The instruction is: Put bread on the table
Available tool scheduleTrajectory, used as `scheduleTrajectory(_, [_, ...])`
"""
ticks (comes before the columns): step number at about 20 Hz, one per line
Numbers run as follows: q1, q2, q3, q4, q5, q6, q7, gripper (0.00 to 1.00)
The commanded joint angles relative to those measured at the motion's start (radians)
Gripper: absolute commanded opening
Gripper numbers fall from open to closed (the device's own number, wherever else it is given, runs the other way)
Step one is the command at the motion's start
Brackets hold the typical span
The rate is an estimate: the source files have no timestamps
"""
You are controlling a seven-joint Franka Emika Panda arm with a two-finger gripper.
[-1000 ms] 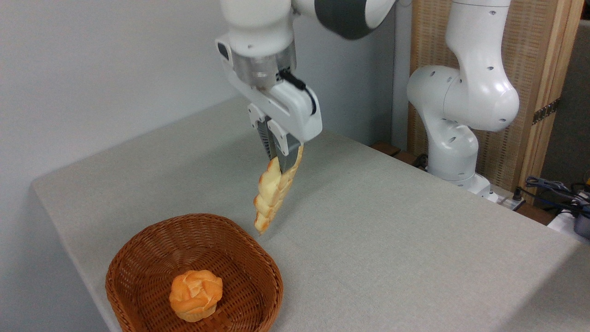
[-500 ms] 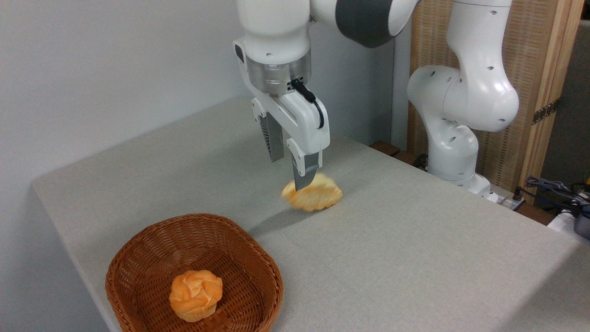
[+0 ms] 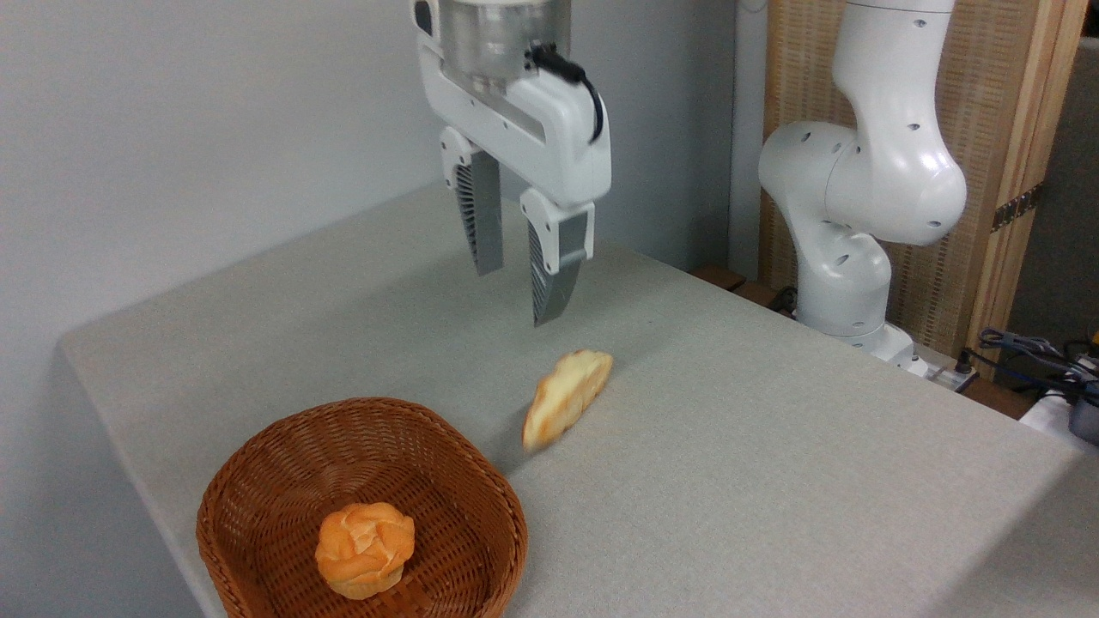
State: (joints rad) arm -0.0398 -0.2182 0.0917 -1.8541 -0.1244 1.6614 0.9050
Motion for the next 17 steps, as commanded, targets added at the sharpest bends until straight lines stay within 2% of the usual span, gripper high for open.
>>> scheduleTrajectory(1, [0.063, 0.083, -0.125, 0.110, 0.034, -0.028, -0.155, 1.00])
scheduleTrajectory(4, [0.069, 0.144, -0.138, 0.211, 0.066, -0.101, -0.155, 1.00])
scheduleTrajectory(6, [0.069, 0.155, -0.141, 0.222, 0.084, -0.104, -0.158, 1.00])
scheduleTrajectory(14, [0.060, 0.183, -0.129, 0.263, 0.081, -0.104, -0.158, 1.00])
scheduleTrajectory(17, [0.043, 0.198, -0.129, 0.273, 0.083, -0.104, -0.161, 1.00])
